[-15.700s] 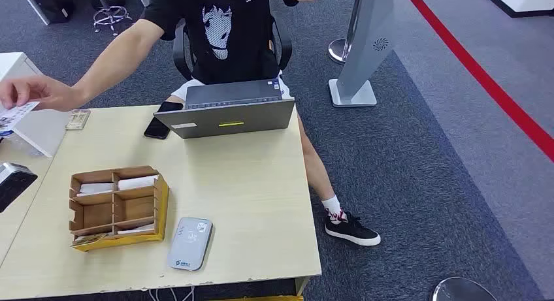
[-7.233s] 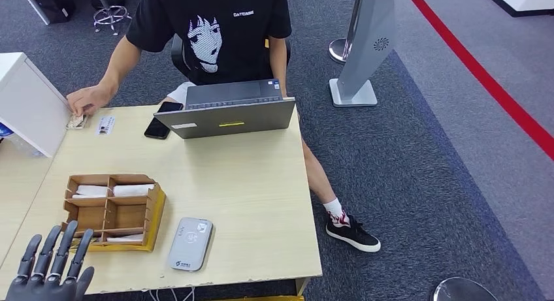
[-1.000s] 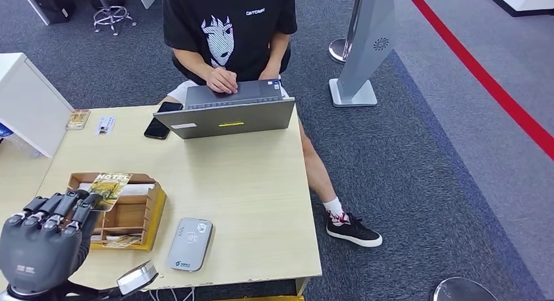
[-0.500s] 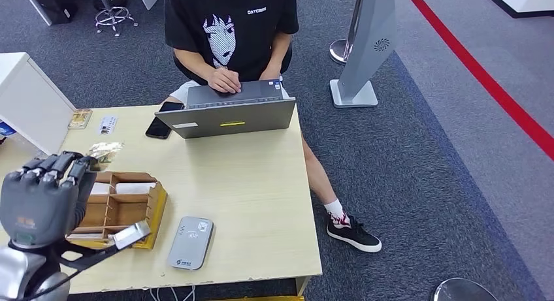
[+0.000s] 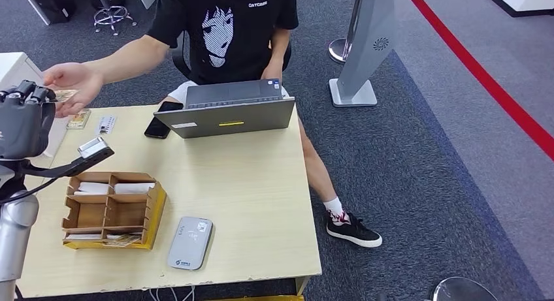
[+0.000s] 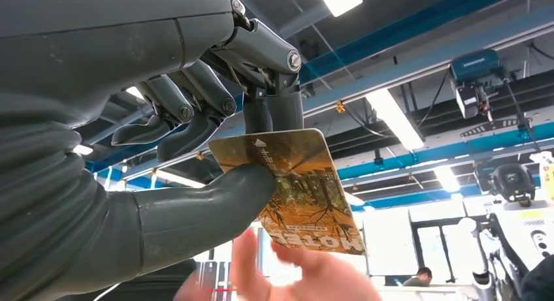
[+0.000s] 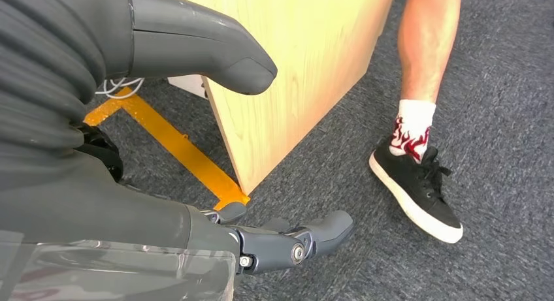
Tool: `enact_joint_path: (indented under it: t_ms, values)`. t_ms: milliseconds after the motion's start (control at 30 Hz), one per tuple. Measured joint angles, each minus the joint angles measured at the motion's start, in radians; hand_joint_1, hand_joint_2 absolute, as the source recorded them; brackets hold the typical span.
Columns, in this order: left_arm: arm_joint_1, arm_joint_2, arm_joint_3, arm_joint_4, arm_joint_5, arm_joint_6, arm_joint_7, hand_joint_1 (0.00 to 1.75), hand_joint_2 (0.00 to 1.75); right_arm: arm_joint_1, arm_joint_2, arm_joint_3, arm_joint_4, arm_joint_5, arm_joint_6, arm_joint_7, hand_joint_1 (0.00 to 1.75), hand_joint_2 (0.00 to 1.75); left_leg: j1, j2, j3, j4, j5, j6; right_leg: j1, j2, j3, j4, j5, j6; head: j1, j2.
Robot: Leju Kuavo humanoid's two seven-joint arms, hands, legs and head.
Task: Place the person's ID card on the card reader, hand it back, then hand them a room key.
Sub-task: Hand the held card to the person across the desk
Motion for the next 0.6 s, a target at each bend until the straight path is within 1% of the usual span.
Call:
enact_joint_path:
  t_ms: [333,367,467,500,600]
  values:
    - [0.028,0.001,0.000,0.007,-0.003,0.016,0.003,1.75,1.75,0.000,0.000,0.003,0.001,0.000,-0.001,0.000,0.00,1.75,0.000,0.000,-0.001,0.000,0.000,0.000,0.000,0.000,-0.001,0.000,0.000,0.000,0.000,0.000]
    - [0.030,0.001,0.000,0.007,-0.003,0.017,0.003,1.67,1.75,0.000,0.000,0.003,0.001,0.000,-0.001,0.000,0.00,1.75,0.000,0.000,-0.001,0.000,0.000,0.000,0.000,0.000,-0.001,0.000,0.000,0.000,0.000,0.000]
    - [0.034,0.001,0.000,0.007,-0.002,0.021,0.003,0.36,1.75,0.000,0.000,0.003,0.001,0.000,-0.001,0.000,0.00,1.75,0.000,0.000,-0.001,0.000,0.000,0.000,0.000,0.000,-0.001,0.000,0.000,0.000,0.000,0.000]
    - [0.036,0.000,0.000,0.006,-0.001,0.027,0.002,0.00,1.75,0.000,0.000,0.003,0.001,0.000,-0.001,-0.001,0.00,1.75,0.000,0.000,-0.001,0.000,0.000,0.000,0.000,0.000,-0.001,0.000,0.000,0.000,0.000,0.000]
    - [0.059,-0.004,0.001,-0.007,0.001,0.063,-0.007,0.00,1.75,0.000,0.000,0.003,0.001,0.000,-0.004,-0.001,0.00,1.75,0.000,0.000,-0.001,0.000,0.000,0.000,0.000,0.000,-0.001,0.000,0.000,0.000,0.000,0.000]
